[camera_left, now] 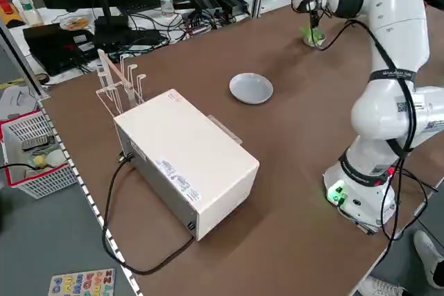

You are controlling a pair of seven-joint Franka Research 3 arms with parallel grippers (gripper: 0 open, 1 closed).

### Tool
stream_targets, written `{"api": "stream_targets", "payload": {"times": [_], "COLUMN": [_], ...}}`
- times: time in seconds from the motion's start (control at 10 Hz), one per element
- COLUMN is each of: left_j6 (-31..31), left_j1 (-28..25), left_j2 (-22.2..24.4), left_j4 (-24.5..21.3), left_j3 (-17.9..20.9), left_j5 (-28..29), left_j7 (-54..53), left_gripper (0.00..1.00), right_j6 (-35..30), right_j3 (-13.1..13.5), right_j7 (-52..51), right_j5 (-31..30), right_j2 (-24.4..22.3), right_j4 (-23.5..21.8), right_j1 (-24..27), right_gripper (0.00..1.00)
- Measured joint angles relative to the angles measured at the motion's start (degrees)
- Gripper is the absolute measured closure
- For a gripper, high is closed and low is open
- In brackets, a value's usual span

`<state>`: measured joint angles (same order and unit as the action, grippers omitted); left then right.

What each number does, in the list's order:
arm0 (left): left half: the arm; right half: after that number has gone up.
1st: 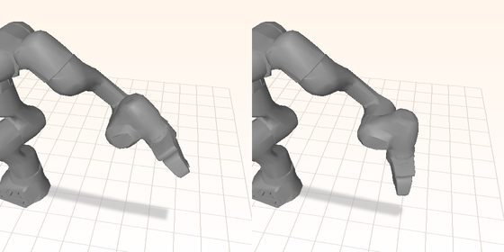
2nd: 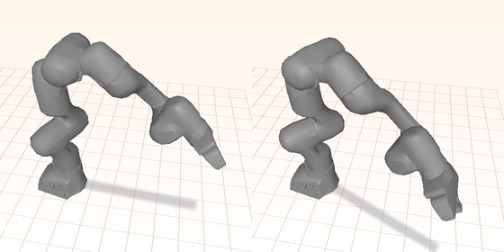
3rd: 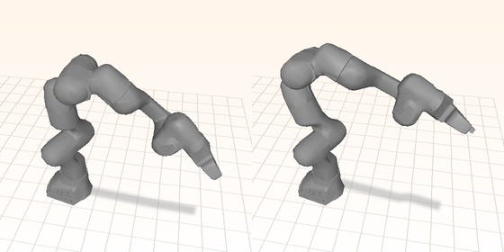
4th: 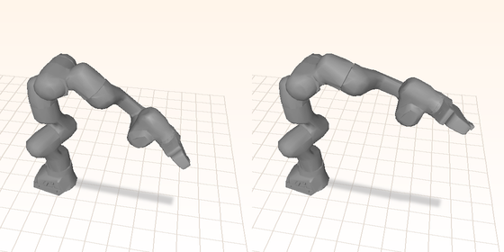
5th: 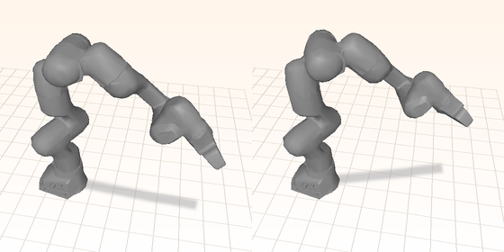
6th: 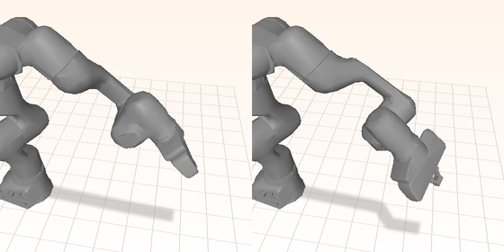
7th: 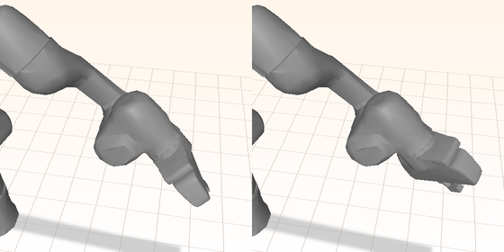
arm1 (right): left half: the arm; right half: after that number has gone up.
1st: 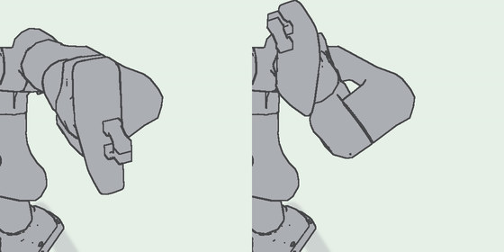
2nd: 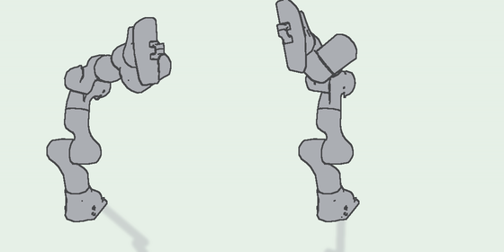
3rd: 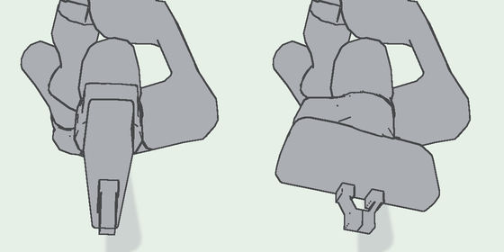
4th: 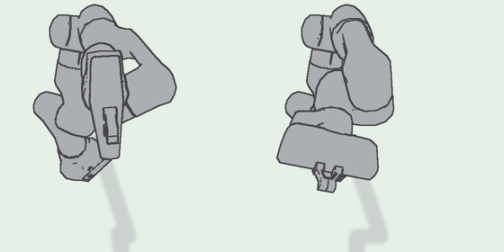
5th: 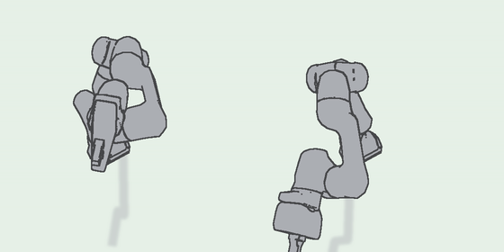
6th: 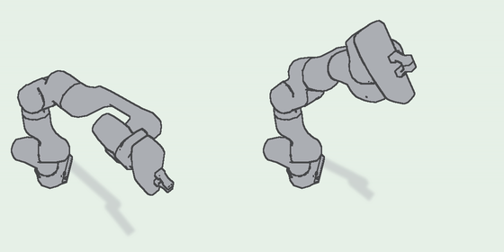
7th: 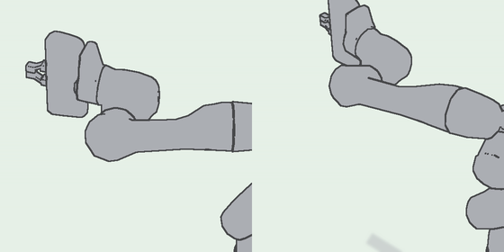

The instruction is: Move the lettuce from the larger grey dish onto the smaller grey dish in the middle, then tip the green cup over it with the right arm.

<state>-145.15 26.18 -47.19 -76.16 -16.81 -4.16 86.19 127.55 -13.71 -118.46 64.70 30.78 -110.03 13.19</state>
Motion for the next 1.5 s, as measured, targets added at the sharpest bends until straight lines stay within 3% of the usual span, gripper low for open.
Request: {"api": "stream_targets", "payload": {"times": [0.3,0.5,0.7,0.8,1.0,1.2,1.4,1.5], "left_j6": [11.37,11.94,13.73,17.42,24.07,31.26,36.15,36.52], "left_j1": [-5.02,-9.51,-17.11,-21.56,-28.63,-32.26,-32.68,-32.64], "left_j2": [10.02,17.31,24.56,27.72,32.61,37.1,39.81,40.25], "left_j4": [-2.75,-11.56,-19.92,-21.82,-22.61,-22.41,-21.9,-21.63], "left_j3": [-0.34,-0.26,-0.28,-0.3,-0.51,-0.55,-0.51,-0.75], "left_j5": [0.01,0.08,0.21,0.18,-0.23,-0.58,4.96,7.62], "left_j7": [-3.09,-4.35,-14.19,-20.26,-30.81,-41.92,-54.47,-60.02], "left_gripper": [0.0,0.0,0.0,0.0,0.0,0.0,0.0,0.0], "right_j6": [5.59,9.15,12.44,13.21,13.42,13.45,13.36,13.31], "right_j3": [0.08,0.14,0.64,1.75,5.24,10.48,16.97,18.19], "right_j7": [9.26,16.26,21.5,23.9,29.47,34.36,36.47,37.13], "right_j5": [0.7,0.77,0.78,0.79,0.8,0.8,0.69,0.4], "right_j2": [-1.77,-2.71,-3.08,-3.18,-3.57,-4.48,-4.97,-4.97], "right_j4": [0.09,0.12,0.14,0.15,0.16,0.18,0.17,0.16], "right_j1": [-6.41,-10.7,-14.76,-17.18,-22.68,-29.4,-36.29,-37.51], "right_gripper": [0.32,0.32,0.32,0.32,0.32,0.32,0.32,0.32]}}
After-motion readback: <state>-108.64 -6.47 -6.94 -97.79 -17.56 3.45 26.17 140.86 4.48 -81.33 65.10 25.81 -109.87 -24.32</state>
